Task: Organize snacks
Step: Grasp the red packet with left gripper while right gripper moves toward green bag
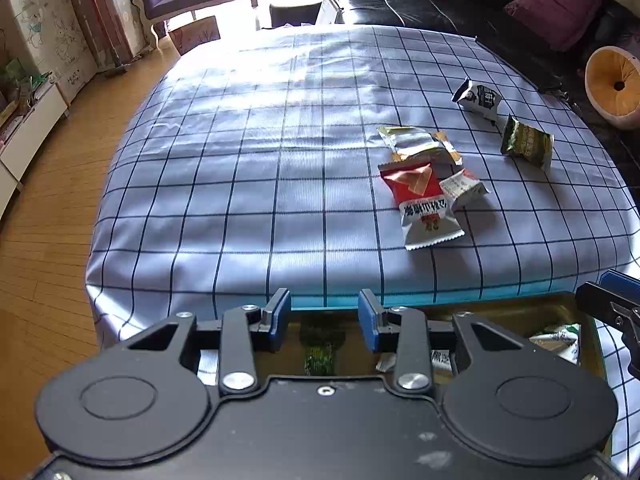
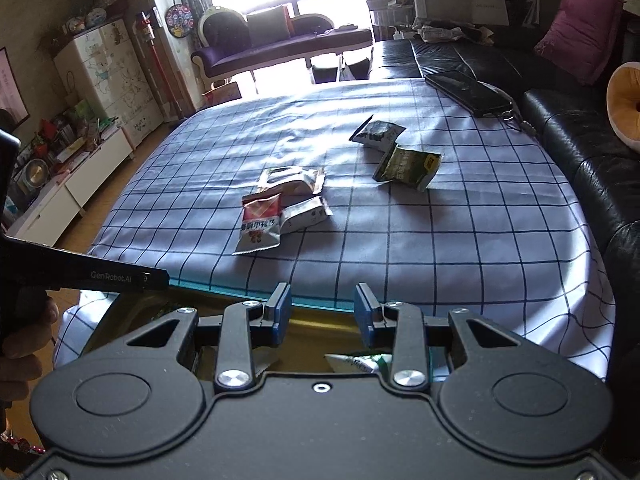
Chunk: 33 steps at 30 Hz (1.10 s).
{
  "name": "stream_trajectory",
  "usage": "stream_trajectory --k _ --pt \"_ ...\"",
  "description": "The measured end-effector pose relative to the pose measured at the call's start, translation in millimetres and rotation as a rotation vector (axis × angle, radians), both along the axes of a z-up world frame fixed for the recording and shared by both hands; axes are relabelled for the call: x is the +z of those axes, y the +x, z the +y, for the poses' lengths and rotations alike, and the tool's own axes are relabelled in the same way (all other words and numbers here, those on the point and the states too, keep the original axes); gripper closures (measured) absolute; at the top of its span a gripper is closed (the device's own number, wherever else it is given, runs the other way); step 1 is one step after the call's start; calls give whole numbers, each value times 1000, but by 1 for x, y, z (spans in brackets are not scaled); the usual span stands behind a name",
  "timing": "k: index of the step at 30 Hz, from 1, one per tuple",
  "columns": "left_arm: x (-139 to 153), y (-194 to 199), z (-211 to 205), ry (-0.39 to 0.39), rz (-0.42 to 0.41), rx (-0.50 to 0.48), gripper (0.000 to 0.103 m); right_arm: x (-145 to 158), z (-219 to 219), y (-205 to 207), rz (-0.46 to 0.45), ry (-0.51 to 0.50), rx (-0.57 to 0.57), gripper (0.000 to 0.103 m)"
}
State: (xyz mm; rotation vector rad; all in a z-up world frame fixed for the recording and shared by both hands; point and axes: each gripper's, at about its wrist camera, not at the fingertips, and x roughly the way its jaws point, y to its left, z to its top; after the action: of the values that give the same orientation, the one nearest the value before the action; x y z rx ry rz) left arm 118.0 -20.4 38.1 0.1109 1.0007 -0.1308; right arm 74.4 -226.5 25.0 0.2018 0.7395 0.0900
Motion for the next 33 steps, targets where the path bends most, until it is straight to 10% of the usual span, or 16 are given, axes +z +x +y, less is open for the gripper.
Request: stream_trajectory --k 33 --pt "-32 83 -74 -113 62 -113 55 -30 -46 65 57 102 -176 58"
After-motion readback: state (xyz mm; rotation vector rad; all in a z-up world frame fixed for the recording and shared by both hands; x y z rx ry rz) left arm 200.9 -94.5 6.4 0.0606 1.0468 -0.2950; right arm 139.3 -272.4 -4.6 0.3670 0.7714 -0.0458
